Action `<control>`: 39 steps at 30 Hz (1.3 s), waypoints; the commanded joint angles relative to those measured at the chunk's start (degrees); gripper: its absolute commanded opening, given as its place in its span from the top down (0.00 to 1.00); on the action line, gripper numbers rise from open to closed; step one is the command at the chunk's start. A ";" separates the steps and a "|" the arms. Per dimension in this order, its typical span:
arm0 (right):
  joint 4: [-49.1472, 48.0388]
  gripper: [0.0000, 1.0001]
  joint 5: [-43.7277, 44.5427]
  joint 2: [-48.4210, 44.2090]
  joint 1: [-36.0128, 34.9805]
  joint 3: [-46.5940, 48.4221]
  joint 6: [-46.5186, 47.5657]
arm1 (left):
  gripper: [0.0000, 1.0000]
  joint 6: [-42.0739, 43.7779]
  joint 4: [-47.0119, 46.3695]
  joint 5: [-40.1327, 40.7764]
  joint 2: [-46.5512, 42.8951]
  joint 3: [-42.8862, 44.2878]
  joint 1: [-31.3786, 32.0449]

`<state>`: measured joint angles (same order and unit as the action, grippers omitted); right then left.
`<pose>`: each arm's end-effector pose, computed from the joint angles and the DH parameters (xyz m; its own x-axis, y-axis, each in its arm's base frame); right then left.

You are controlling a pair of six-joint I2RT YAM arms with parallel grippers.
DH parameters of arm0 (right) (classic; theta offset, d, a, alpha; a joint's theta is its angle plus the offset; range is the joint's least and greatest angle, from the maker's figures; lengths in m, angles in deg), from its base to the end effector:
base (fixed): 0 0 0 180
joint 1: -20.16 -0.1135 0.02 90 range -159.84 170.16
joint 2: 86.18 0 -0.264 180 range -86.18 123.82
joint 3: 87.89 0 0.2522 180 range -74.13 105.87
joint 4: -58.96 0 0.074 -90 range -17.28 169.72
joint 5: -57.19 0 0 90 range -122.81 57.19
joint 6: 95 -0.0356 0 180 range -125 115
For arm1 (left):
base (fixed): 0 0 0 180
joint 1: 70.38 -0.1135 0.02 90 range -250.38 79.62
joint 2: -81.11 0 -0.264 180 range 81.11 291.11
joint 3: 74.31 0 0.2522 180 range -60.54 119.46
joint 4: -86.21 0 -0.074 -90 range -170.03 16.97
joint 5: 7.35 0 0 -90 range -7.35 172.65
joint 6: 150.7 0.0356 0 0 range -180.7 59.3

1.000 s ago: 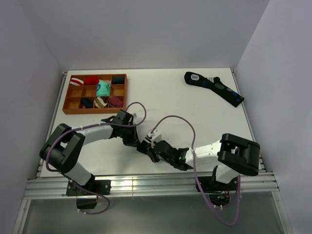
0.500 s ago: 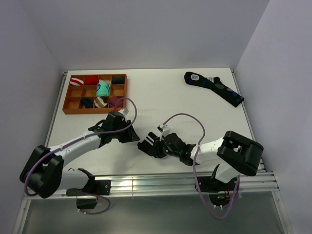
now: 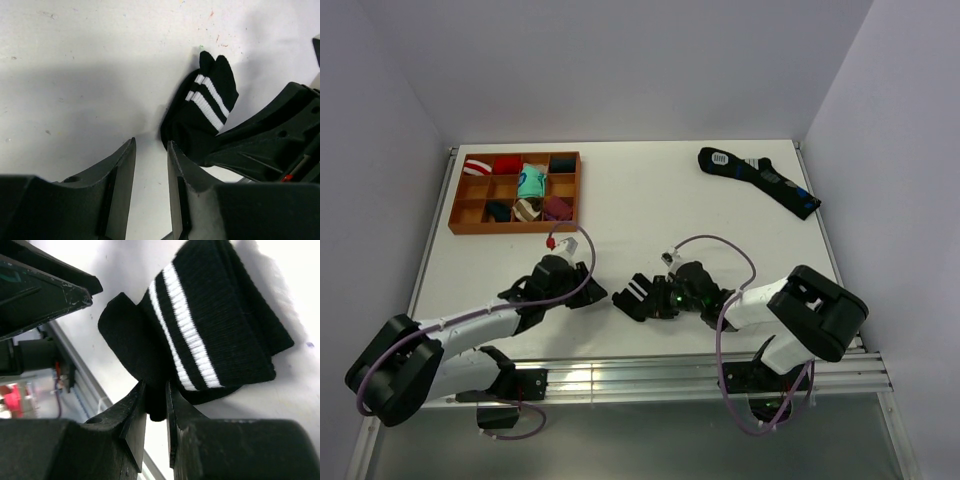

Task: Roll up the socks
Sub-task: Roll the sock at the center of the board.

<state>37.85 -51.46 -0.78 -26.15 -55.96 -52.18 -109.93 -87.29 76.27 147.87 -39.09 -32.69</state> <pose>0.1575 0.1814 0.1163 -0.8907 0.0737 -0.4486 -0.3213 0.5960 0.7359 0.1692 -0.1358 0.1568 -0.8310 -0.3090 -0.4625 0.0727 0.7639 -0.6412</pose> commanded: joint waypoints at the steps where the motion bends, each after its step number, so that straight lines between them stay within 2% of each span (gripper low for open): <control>1: 7.72 0.81 -3.75 1.87 2.18 -4.11 -1.95 | 0.63 -1.83 -11.88 3.99 -2.16 -3.16 0.89; 4: 9.02 0.81 -4.46 1.87 2.71 -3.85 -0.55 | 0.62 -0.96 -16.02 5.14 -3.04 -3.53 1.33; 7: 12.81 0.81 -2.97 1.43 2.80 -2.62 1.56 | 0.63 4.22 -12.42 5.41 1.78 3.65 1.42; 11: 15.09 0.81 -2.97 1.96 2.80 -1.04 2.62 | 0.63 7.92 -10.67 0.05 12.66 10.79 1.33; 20: 14.40 0.82 -3.67 2.31 2.80 -1.12 3.06 | 0.62 14.77 -10.92 -17.24 27.35 18.80 -0.60; 24: 15.10 0.82 -3.49 2.13 2.80 -0.95 3.41 | 0.62 15.57 -13.73 -22.70 29.65 18.89 -0.86; 30: 15.80 0.82 -3.32 1.61 2.71 -0.77 3.76 | 0.59 16.01 -15.49 -25.80 32.12 18.89 -2.09; 33: 16.41 0.82 -2.97 1.52 2.80 -0.77 3.94 | 0.58 12.50 -22.76 -29.39 31.33 15.39 -4.20; 35: 16.42 0.82 -2.97 1.34 2.80 -0.60 4.02 | 0.57 13.10 -22.71 -30.72 31.85 15.28 -5.70; 36: 16.50 0.82 -2.97 1.26 2.80 -0.60 4.02 | 0.50 13.46 -21.75 -30.63 32.11 15.81 -5.70; 39: 16.77 0.82 -2.97 1.34 2.80 -0.42 4.11 | 0.49 14.25 -20.51 -30.28 33.08 16.34 -5.79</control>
<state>42.27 -56.88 -0.84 -23.46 -54.84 -51.31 -96.73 -105.37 48.58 180.18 -23.05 -38.39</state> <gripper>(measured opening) 0.241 0.510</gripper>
